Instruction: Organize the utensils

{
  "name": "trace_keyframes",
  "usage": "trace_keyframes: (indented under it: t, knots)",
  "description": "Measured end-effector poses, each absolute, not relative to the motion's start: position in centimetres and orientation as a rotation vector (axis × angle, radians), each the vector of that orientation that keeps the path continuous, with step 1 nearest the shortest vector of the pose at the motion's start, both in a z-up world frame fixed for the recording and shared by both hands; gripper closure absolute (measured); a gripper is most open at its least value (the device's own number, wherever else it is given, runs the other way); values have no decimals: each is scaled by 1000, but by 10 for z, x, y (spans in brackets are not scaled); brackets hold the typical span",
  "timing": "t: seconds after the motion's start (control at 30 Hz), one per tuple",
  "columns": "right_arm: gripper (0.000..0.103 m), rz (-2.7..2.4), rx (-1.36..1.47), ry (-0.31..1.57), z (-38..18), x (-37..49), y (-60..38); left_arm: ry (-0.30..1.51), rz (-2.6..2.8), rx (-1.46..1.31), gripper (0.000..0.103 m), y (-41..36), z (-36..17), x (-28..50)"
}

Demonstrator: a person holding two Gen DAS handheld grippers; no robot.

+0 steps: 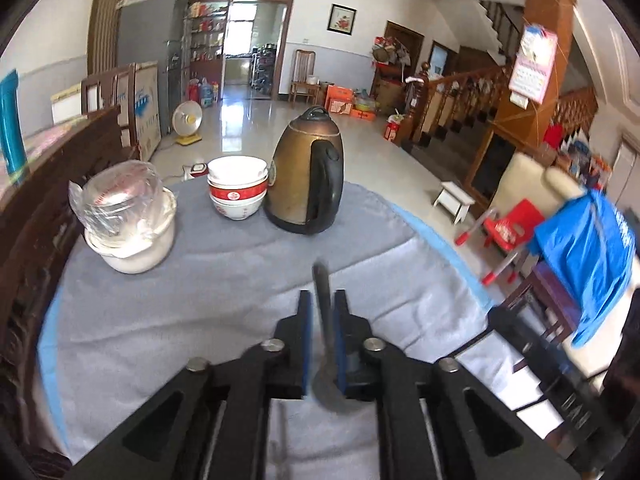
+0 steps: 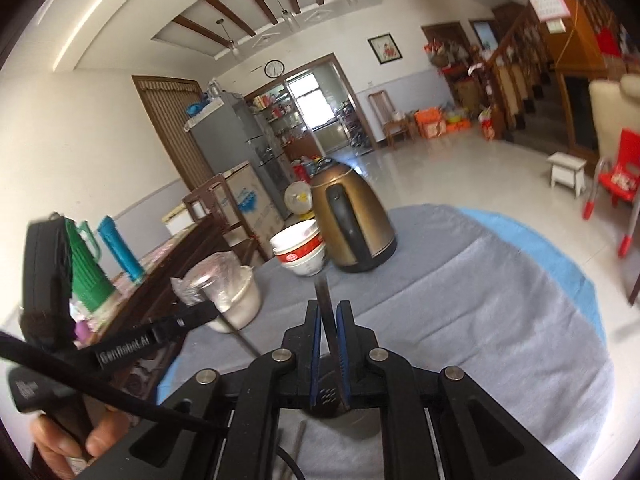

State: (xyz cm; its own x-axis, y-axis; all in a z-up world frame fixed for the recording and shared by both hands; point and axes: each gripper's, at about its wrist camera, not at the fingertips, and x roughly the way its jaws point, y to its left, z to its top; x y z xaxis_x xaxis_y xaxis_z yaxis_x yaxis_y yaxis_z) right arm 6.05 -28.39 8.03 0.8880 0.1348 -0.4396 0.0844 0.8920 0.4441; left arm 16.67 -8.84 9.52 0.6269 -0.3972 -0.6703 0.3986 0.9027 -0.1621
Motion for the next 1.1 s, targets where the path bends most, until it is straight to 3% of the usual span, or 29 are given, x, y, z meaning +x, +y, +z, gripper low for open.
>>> trace_keyframes:
  t: [0.07, 0.1, 0.27, 0.33, 0.37, 1.1]
  knots:
    - [91, 53, 487, 483, 80, 52, -285, 746, -436, 35, 59, -81, 93, 155]
    - [89, 60, 492, 481, 79, 48, -285, 731, -417, 62, 53, -76, 92, 146]
    - [71, 94, 522, 478, 76, 23, -284, 714, -353, 150, 50, -54, 78, 119]
    - [51, 92, 527, 477, 75, 15, -283, 723, -327, 173, 49, -47, 70, 109]
    - [47, 89, 527, 472, 73, 9, -282, 729, -317, 182, 49, -43, 67, 105]
    - [47, 232, 483, 737, -29, -14, -199, 903, -90, 261, 49, 24, -40, 39]
